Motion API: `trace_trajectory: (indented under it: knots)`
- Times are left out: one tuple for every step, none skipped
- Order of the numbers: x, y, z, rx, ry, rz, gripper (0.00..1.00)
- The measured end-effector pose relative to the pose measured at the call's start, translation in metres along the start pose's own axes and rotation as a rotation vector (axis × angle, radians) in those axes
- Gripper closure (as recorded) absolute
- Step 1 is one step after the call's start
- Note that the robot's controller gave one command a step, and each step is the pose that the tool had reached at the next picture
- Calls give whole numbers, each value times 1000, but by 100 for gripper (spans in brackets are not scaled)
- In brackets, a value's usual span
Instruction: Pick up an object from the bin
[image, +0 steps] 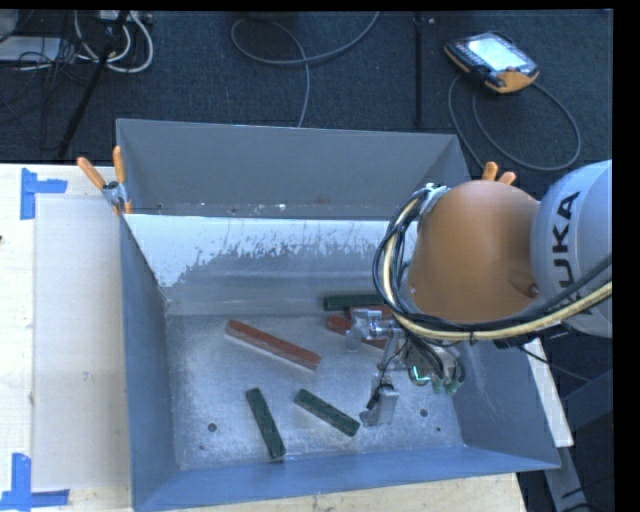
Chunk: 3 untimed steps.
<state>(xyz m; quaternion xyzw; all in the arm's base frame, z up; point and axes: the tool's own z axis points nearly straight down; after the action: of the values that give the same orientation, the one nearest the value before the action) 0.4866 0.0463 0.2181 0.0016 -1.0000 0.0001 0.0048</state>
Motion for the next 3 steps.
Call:
trace_trajectory:
  knots:
    - [-2, 0, -4, -1, -8, 2, 0]
    - [-5, -3, 46, -1, -11, 98, 0]
    - [-10, 0, 78, -1, -5, 134, 0]
